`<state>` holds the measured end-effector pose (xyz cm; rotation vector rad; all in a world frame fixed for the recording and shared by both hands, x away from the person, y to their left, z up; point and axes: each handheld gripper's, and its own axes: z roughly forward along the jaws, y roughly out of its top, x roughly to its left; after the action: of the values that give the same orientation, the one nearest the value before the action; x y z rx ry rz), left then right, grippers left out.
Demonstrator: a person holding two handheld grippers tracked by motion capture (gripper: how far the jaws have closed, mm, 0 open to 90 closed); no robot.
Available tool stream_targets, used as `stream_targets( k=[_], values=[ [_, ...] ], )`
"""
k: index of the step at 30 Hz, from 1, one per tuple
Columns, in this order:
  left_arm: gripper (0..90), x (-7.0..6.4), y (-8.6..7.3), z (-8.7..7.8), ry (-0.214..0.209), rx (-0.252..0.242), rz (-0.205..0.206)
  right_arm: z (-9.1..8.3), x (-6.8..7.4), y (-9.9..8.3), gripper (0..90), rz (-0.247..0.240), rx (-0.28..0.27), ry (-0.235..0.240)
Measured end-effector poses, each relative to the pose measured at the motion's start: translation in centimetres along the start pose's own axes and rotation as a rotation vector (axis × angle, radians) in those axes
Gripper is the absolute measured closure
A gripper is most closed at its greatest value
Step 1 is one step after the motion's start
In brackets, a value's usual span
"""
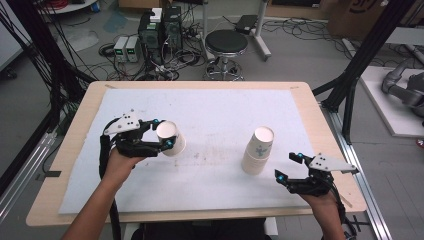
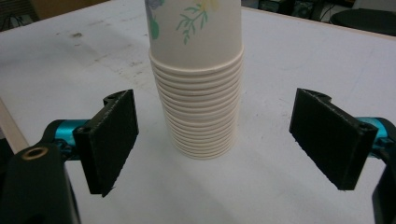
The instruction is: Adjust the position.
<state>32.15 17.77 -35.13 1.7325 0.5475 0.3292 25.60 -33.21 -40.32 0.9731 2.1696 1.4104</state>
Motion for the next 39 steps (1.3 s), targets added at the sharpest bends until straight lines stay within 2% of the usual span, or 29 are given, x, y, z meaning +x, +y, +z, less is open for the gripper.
stream_targets(
  k=[9, 10, 11, 13, 15, 16, 18, 20, 21, 22, 27, 28, 32, 35, 39],
  values=[
    [34.0, -0.4, -1.2, -0.5, 0.005, 0.011, -0.015, -0.4, 1.1, 0.1, 15.8, -0.002, -0.009, 0.041],
    [34.0, -0.4, -1.5, -0.7, 0.010, 0.013, -0.028, -0.5, 1.7, 0.3, 15.8, -0.008, -0.019, 0.057],
    [34.0, -0.4, -1.5, -0.7, 0.010, 0.013, -0.028, -0.5, 1.7, 0.3, 15.8, -0.008, -0.019, 0.057],
    [34.0, -0.6, -1.7, -0.8, 0.016, 0.011, -0.034, -0.6, 2.7, 0.4, 16.0, -0.016, -0.027, 0.081],
    [34.0, -0.6, -1.9, -0.9, 0.015, 0.005, -0.041, -0.6, 2.9, 0.5, 16.7, -0.020, -0.028, 0.089],
    [34.0, -0.6, -2.0, -0.9, 0.015, 0.005, -0.042, -0.5, 3.3, 0.7, 16.8, -0.024, -0.027, 0.111],
    [34.0, -0.6, -2.2, -0.9, 0.012, 0.004, -0.049, -0.4, 3.5, 0.8, 16.8, -0.026, -0.030, 0.119],
    [34.0, -0.5, -2.5, -0.9, -0.001, -0.001, -0.059, 0.0, 4.0, 1.2, 16.8, -0.033, -0.039, 0.156],
    [34.0, -0.5, -2.5, -0.9, -0.001, -0.001, -0.059, 0.0, 4.0, 1.2, 16.8, -0.033, -0.039, 0.156],
    [34.0, -0.5, -2.5, -0.9, -0.005, -0.006, -0.061, 0.4, 4.4, 1.5, 16.8, -0.036, -0.042, 0.185],
    [34.0, -0.8, -2.8, -0.8, -0.035, -0.009, -0.064, 1.5, 5.3, 2.1, 16.8, -0.049, -0.044, 0.230],
    [34.0, -0.9, -2.9, -0.8, -0.042, -0.006, -0.060, 2.2, 5.8, 2.4, 16.8, -0.054, -0.048, 0.254],
    [34.0, -1.3, -3.1, -0.6, -0.069, -0.001, -0.065, 3.4, 6.7, 3.1, 16.8, -0.069, -0.048, 0.285],
    [34.1, -1.5, -3.4, -0.4, -0.088, 0.013, -0.060, 5.3, 7.7, 4.0, 16.7, -0.093, -0.047, 0.323],
    [34.4, -1.6, -3.5, -0.3, -0.105, 0.013, -0.055, 6.5, 8.4, 4.6, 16.8, -0.113, -0.045, 0.342]
  ],
)
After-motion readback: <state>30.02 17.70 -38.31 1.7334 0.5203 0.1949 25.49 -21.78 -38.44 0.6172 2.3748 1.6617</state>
